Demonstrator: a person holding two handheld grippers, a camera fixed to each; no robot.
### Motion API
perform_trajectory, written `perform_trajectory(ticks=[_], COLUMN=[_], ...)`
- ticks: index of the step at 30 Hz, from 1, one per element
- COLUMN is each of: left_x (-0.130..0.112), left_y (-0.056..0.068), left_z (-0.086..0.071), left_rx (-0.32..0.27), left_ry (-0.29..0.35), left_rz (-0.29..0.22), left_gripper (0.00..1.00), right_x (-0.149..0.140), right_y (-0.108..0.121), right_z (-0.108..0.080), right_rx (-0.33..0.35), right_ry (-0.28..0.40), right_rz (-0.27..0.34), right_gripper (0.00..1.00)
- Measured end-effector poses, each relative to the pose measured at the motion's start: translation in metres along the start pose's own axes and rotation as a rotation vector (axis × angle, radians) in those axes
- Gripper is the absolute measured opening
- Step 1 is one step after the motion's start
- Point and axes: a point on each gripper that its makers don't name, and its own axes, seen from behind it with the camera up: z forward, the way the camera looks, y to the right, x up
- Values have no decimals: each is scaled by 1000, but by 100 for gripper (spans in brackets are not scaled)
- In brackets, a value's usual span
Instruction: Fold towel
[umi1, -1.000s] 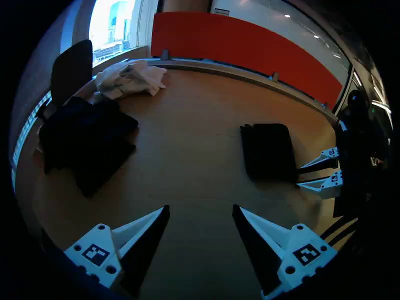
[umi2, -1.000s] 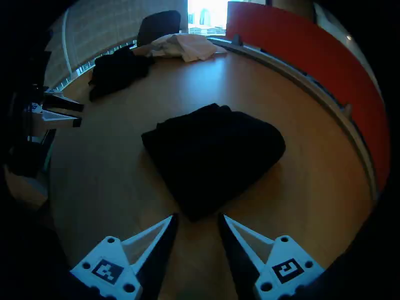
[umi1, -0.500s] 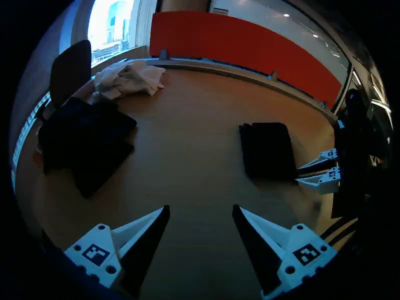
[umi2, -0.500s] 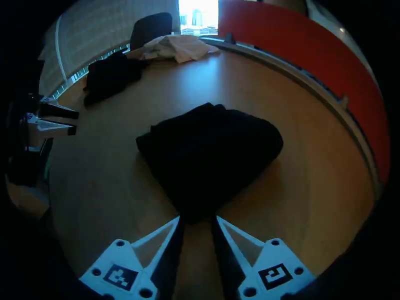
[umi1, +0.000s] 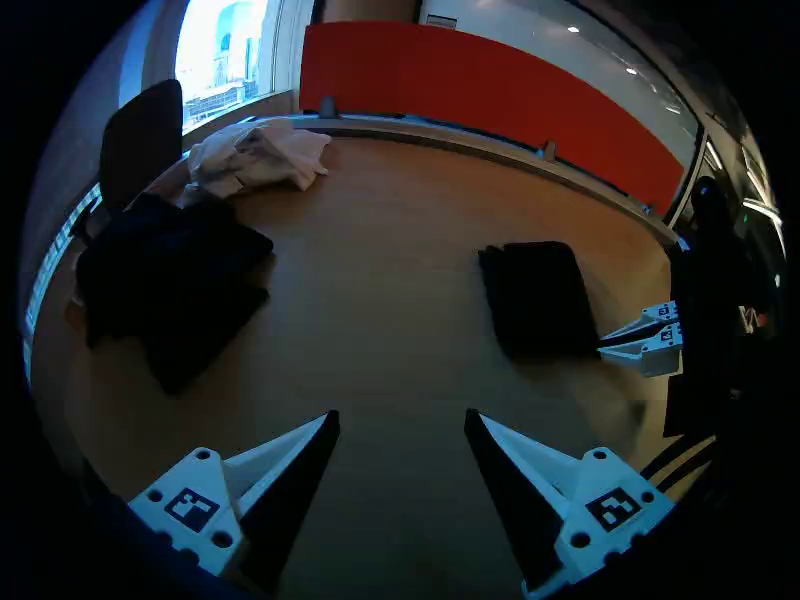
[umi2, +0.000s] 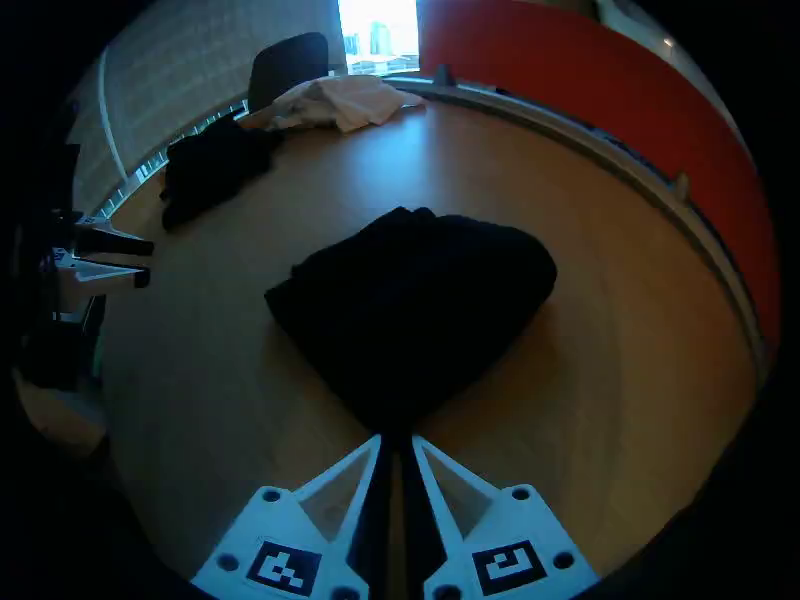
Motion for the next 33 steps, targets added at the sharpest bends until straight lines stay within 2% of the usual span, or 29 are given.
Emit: perform_trajectory(ticks=[9,17,25,33], left_x=[1,8,20,29], left_y=[-1,-2,2,7], left_z=[2,-1,-5,-9], left_rx=[3,7,4,-3], left_ry=[-3,8,30,47], left_rz=[3,13,23,29], left_gripper=[93,93,93,93], right_x=[22,75,131,162], right_y=[8,19,27,33], right_z=[-13,-42,-75,-104], right_rx=[-23,-45,-68,-84], right_ry=[53,158,241,285], right_rz=[-18,-39,-108,-124], right_gripper=[5,5,5,5])
